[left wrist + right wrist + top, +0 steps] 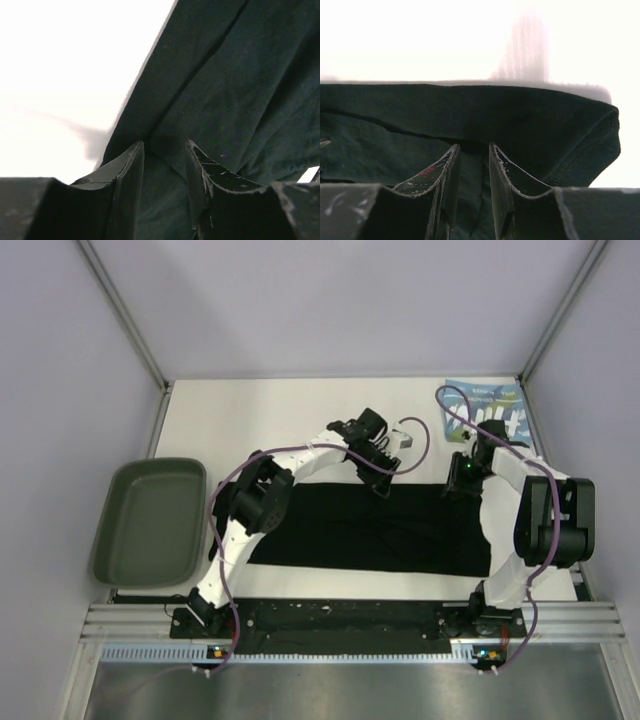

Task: Fold and stack the t-shirts
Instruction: Fold the other side of the tshirt into a rectangle

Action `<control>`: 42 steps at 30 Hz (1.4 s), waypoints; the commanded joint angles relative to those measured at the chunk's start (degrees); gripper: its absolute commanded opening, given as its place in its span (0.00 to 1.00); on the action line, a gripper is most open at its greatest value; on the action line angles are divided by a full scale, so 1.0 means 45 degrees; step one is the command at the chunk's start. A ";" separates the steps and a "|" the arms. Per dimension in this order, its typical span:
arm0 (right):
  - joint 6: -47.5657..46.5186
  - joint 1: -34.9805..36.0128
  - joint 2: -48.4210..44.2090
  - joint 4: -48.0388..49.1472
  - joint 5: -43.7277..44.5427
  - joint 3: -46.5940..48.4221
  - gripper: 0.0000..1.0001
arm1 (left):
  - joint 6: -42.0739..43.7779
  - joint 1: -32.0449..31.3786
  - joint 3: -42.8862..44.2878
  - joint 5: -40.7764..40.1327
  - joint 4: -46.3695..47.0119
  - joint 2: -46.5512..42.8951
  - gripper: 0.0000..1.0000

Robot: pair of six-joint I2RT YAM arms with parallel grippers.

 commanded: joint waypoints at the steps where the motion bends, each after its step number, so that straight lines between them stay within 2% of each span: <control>1: 0.0042 -0.0071 0.0241 0.0680 -0.0503 0.0076 0.27 | -0.0426 -0.0081 0.0418 0.0174 0.0586 0.0390 0.43; 3: 0.0023 -0.0071 0.0397 0.0680 -0.0620 0.0076 0.26 | -0.0485 -0.0081 0.0574 0.0135 0.0606 0.0507 0.40; 5: 0.0023 -0.0071 0.0476 0.0700 -0.0659 0.0057 0.22 | -0.0505 -0.0101 0.0633 0.0096 0.0683 0.0527 0.24; 9: 0.0003 -0.0071 0.0651 0.0641 -0.0738 0.0115 0.07 | -0.0427 -0.0101 0.0731 0.0096 0.0567 0.0450 0.00; 11: -0.0016 -0.0071 0.0652 0.0641 -0.0757 0.0096 0.00 | -0.0368 -0.0081 0.0750 0.0038 0.0391 0.0333 0.00; 23: -0.0134 -0.0071 -0.1106 0.1363 -0.0894 -0.0022 0.00 | -0.0036 0.0016 0.0730 -0.0588 0.0371 -0.0742 0.00; 36: -0.0134 -0.0071 -0.0521 0.1695 -0.0972 0.0057 0.00 | 0.0081 0.0134 0.1140 -0.1389 -0.0038 -0.1133 0.00; 42: -0.0114 -0.0071 -0.0091 0.1793 -0.1206 0.0096 0.00 | 0.0101 0.0153 0.0732 -0.1370 -0.0039 -0.0782 0.00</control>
